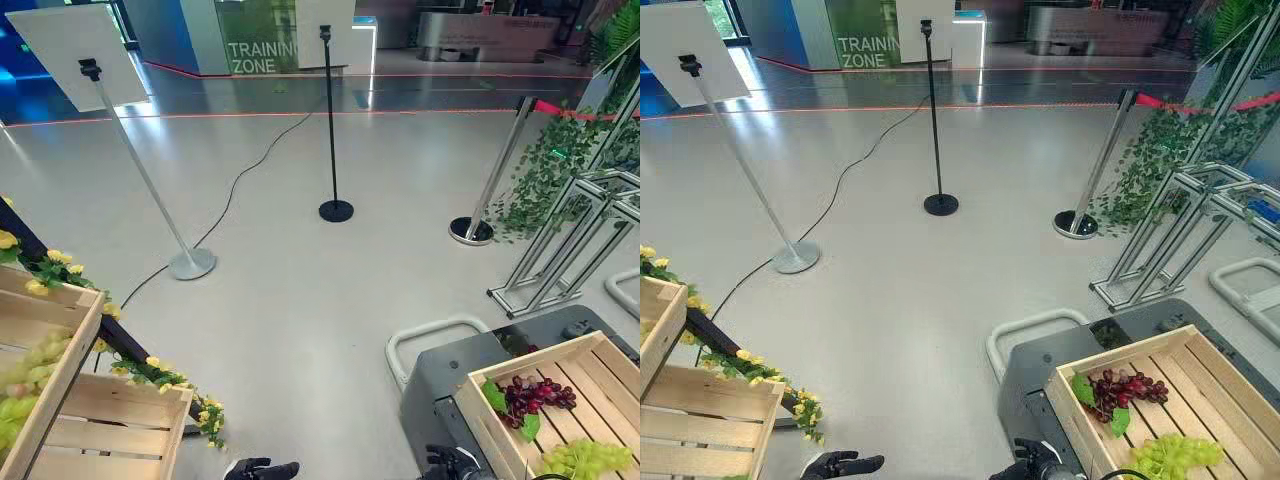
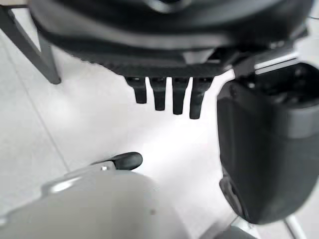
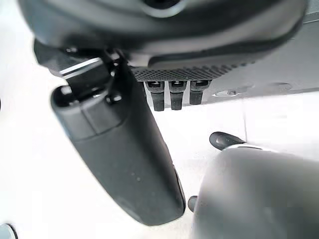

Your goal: Pick up the fruits from the basket on one side to the basket on the other side

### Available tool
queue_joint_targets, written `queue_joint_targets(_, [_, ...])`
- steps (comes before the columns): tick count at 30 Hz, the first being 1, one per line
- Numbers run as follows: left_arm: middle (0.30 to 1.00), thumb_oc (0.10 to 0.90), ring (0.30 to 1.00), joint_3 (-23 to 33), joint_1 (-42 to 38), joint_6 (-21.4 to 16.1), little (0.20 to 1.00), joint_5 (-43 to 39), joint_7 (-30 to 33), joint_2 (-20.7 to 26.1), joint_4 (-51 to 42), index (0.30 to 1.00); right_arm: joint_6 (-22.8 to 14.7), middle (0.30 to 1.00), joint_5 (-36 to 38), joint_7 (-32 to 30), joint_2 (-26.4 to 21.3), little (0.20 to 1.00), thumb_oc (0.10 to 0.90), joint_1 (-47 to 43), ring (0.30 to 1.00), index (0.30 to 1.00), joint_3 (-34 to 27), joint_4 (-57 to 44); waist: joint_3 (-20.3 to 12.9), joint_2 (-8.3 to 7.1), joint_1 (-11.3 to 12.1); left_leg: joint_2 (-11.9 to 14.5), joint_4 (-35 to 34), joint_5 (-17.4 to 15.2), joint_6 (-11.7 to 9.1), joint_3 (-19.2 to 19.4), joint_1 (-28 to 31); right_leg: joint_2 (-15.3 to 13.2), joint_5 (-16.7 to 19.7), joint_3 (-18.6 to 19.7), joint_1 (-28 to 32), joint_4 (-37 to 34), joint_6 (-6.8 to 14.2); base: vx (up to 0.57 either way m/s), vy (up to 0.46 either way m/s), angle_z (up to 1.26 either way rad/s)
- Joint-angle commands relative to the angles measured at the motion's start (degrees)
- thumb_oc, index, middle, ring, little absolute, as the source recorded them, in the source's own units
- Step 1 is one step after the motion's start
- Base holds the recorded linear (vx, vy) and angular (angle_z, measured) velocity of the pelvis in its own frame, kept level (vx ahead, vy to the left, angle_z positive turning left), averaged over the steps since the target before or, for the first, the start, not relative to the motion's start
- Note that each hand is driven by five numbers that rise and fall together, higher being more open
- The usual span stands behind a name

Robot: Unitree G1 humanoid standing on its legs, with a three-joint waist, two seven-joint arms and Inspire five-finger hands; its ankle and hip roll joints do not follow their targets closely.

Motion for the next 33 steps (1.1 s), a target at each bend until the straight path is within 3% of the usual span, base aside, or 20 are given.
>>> queue_joint_targets(1, [0.900,0.800,0.900,-1.32,-4.56,-1.69,0.900,2.11,-0.07,-3.57,0.81,0.900,-1.09,0.900,-1.84,0.73,2.75,0.900,0.800,-3.91,0.900,0.900,3.71,0.22,3.60,-1.84,0.93,-3.32,0.49,-4.03,1.28,1.06,2.72,0.29,3.36,2.71,-0.50,0.11,0.07,-0.18,-0.005,-1.01])
queue_joint_targets(16, [0.900,0.800,0.900,-1.79,-5.32,-1.63,0.900,3.62,0.12,-3.71,0.86,0.900,-2.43,0.900,-1.35,-0.87,2.91,0.900,0.800,-4.35,0.900,0.900,3.57,0.06,4.46,-1.66,0.27,-3.12,0.49,-3.93,1.19,2.09,2.06,0.46,3.95,3.68,-1.80,0.11,0.29,-0.01,0.000,-0.01])
queue_joint_targets(20, [0.900,0.800,0.900,-2.45,-5.71,-1.74,0.900,5.08,-0.18,-3.77,0.06,0.900,-5.80,0.900,-11.30,-9.20,2.08,0.900,0.800,-5.11,0.900,0.900,5.00,-1.74,5.28,-1.31,-0.45,-3.09,0.49,-4.07,1.20,2.87,2.06,0.39,4.34,4.37,-2.32,0.11,0.54,-0.04,0.003,-0.13])
queue_joint_targets(25, [0.900,0.800,0.900,-3.95,-6.61,-1.54,0.900,5.40,-0.35,-3.25,-0.77,0.900,-7.78,0.900,-13.05,-12.35,0.87,0.900,0.800,-5.96,0.900,0.900,6.17,-3.08,6.46,-1.07,-1.02,-3.13,0.50,-3.89,1.20,3.67,1.42,0.22,5.01,4.93,-3.52,0.11,0.79,-0.06,0.009,-0.10])
queue_joint_targets(31, [0.900,0.800,0.900,-3.50,-6.21,-1.85,0.900,6.46,-1.39,-3.21,-0.72,0.900,-10.16,0.900,-13.89,-7.74,0.25,0.900,0.800,-5.05,0.900,0.900,5.77,-4.02,6.51,-1.49,-1.53,-3.14,0.49,-4.11,1.04,3.80,1.47,0.32,5.55,5.60,-4.00,0.11,1.28,0.01,0.028,-0.06])
queue_joint_targets(33, [0.900,0.800,0.900,-3.38,-5.67,-1.73,0.900,7.53,-1.84,-3.16,-1.04,0.900,-14.93,0.900,-12.31,-7.05,-0.08,0.900,0.800,-4.12,0.900,0.900,5.44,-5.75,6.12,-2.30,-1.70,-2.90,0.49,-3.91,0.80,4.10,1.29,0.26,6.05,5.66,-4.35,0.11,1.71,0.07,0.020,-0.07])
